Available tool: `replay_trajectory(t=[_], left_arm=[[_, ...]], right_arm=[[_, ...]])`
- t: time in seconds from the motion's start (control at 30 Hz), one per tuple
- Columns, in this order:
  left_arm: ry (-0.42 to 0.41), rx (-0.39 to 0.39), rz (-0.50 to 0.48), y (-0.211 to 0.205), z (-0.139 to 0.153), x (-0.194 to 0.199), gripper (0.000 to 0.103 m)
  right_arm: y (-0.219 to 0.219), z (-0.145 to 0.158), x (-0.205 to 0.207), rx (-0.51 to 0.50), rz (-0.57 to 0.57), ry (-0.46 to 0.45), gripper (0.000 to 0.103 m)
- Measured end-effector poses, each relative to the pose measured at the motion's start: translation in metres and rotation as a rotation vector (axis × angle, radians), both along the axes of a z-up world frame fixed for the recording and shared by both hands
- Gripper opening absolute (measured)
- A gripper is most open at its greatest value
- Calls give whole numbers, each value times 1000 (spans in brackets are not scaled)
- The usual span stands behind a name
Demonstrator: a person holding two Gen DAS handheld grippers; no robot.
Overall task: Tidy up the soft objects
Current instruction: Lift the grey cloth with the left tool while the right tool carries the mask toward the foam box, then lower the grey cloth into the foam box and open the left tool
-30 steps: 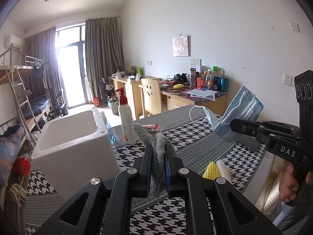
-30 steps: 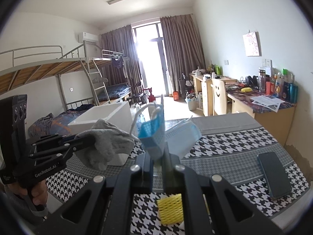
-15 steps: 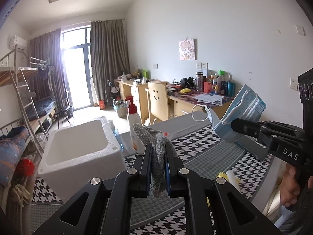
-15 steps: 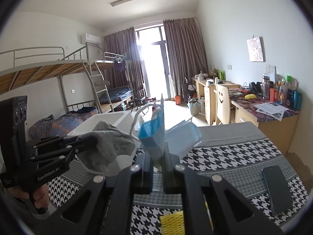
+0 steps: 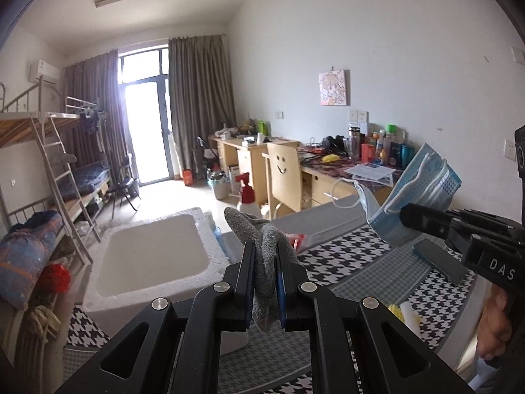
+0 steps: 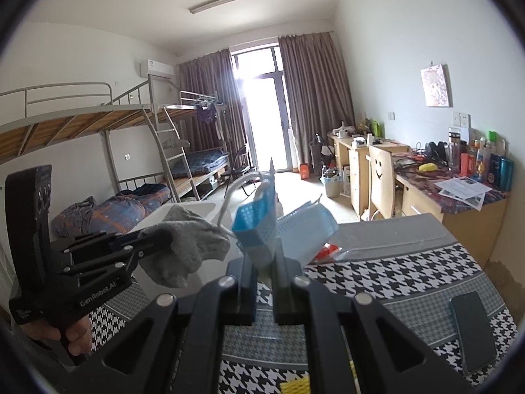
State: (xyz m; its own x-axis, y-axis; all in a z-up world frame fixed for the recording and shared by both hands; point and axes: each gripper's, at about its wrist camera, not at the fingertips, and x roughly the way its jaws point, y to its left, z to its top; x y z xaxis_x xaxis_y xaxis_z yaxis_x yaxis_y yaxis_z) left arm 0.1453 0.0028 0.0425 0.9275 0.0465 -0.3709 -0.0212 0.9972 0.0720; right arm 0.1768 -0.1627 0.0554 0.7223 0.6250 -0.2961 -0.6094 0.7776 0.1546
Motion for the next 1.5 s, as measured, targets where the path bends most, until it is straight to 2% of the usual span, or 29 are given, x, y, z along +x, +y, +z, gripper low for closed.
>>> replay_trajectory(t=[0.73, 1.5], left_arm=[[-40, -8, 109, 29, 17, 19, 12], [-71, -26, 251, 66, 24, 26, 12]], right_arm=[[35, 15, 21, -25, 31, -10, 9], [88, 28, 45, -55, 144, 21, 9]])
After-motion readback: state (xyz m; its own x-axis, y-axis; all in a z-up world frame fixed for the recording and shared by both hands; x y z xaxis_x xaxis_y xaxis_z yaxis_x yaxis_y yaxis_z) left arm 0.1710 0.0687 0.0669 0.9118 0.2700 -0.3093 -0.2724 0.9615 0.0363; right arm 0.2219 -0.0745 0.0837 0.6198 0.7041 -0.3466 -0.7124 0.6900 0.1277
